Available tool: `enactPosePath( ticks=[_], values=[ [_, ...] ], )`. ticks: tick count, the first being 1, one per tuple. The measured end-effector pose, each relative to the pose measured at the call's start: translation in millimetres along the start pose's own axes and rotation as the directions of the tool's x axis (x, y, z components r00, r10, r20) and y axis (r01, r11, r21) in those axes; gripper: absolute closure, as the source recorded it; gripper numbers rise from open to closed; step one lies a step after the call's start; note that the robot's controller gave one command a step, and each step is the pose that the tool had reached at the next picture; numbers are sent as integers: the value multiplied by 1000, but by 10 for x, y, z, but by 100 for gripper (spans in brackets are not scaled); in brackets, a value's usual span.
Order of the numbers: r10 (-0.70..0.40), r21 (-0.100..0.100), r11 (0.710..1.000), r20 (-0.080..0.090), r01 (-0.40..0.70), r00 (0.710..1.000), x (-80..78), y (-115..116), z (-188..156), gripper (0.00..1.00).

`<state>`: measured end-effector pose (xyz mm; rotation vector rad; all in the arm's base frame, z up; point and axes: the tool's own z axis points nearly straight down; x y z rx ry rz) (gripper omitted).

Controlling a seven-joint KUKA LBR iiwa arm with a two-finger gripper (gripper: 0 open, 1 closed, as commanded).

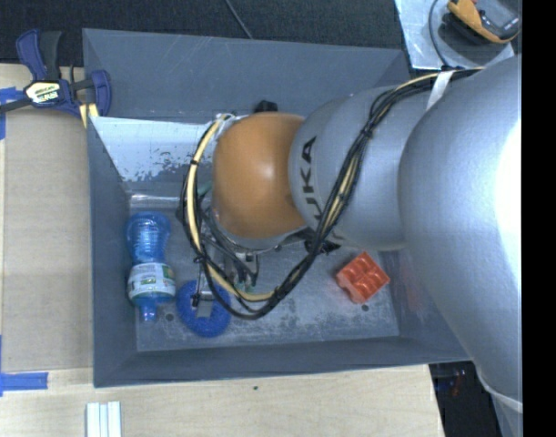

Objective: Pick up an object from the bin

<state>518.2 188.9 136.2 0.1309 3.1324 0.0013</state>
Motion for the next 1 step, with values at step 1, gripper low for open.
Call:
enactPosePath(
  ticks=[1],
  values=[
    [-124, -3, 992, 12, 124, 992, 132, 69, 519, 0]
  ],
)
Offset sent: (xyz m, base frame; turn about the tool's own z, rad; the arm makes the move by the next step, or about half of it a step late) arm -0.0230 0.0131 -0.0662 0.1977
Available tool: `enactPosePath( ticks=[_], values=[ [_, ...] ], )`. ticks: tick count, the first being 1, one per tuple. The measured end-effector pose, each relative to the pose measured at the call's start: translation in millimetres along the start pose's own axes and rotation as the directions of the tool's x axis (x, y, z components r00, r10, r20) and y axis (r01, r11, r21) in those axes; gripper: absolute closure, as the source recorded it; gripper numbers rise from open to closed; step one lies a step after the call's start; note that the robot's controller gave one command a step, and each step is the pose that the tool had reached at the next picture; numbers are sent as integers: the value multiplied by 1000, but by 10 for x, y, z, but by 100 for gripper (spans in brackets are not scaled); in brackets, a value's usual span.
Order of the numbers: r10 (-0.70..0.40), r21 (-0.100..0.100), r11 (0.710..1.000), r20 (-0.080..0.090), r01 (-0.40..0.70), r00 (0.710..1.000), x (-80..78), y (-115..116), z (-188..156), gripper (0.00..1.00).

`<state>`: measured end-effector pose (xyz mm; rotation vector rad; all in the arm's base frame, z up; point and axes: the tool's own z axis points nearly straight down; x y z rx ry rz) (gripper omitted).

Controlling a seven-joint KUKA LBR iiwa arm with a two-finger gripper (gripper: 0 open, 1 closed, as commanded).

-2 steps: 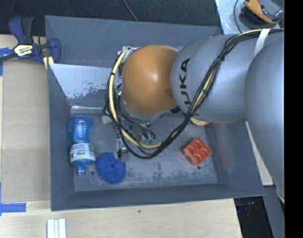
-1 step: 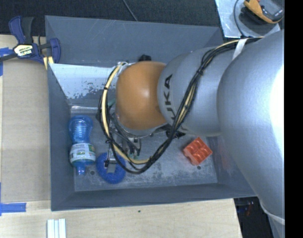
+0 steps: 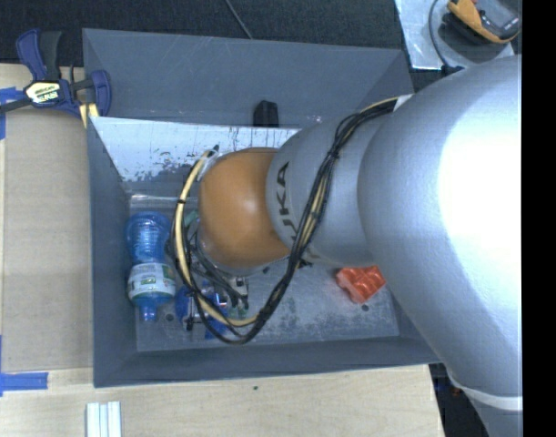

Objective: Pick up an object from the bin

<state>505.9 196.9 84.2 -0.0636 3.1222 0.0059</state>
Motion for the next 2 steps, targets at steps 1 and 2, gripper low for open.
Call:
enactPosePath(
  ticks=[1, 2],
  values=[
    [317, -2, 948, -1, -317, 948, 76, 55, 115, 100],
    [317, -2, 948, -1, -317, 948, 77, 54, 112, 100]
  ],
)
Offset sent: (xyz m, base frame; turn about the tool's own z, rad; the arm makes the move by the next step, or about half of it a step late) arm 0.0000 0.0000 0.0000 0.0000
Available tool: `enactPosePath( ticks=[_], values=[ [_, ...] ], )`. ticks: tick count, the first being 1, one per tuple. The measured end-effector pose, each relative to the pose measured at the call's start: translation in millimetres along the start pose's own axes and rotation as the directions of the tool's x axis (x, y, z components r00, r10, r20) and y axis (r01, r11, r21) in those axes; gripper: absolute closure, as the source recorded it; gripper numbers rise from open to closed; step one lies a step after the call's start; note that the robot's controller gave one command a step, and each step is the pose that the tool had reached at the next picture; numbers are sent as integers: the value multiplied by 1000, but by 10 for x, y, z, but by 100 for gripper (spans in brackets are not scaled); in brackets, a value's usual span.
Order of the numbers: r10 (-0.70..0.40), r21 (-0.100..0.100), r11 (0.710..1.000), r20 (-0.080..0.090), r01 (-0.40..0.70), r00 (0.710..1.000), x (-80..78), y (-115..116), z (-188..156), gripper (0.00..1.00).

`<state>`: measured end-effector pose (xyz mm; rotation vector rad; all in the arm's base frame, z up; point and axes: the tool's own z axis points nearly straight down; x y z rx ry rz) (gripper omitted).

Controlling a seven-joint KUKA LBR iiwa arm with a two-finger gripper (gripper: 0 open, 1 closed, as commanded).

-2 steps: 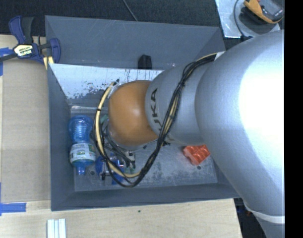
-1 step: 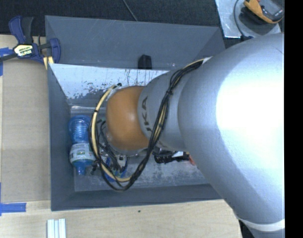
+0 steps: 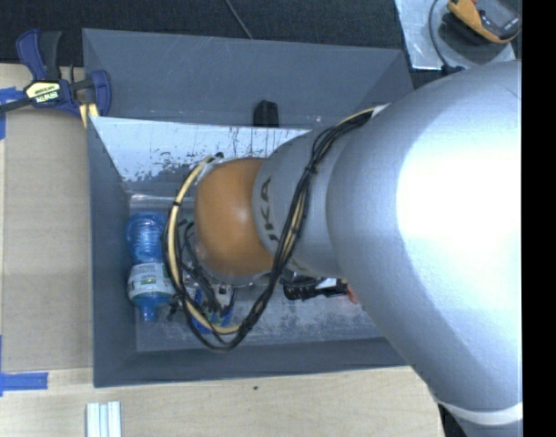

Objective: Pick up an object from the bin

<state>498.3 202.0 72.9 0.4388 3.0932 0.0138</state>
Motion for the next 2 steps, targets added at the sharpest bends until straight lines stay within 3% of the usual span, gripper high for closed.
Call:
enactPosePath(
  ticks=[2],
  values=[
    [-1, 2, 1000, -2, 1, 1000, -4, -6, -493, 100]
  ],
)
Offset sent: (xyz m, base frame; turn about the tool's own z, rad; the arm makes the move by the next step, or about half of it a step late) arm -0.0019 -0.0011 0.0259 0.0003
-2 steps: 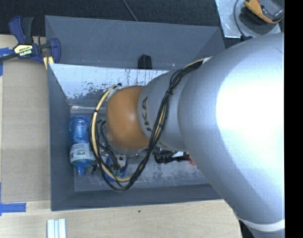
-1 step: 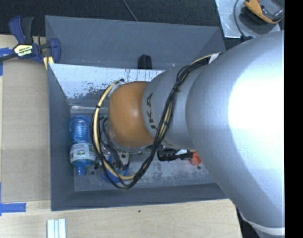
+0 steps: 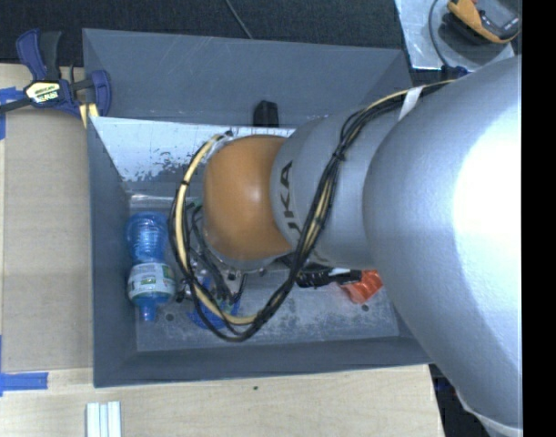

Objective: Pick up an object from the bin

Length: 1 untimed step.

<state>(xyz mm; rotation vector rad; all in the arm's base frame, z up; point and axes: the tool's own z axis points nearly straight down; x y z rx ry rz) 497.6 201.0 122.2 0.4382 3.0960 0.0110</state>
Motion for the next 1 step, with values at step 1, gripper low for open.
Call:
enactPosePath(
  ticks=[1],
  values=[
    [0, -1, 1000, 1, 0, 1000, -6, 5, -195, 100]
  ],
)
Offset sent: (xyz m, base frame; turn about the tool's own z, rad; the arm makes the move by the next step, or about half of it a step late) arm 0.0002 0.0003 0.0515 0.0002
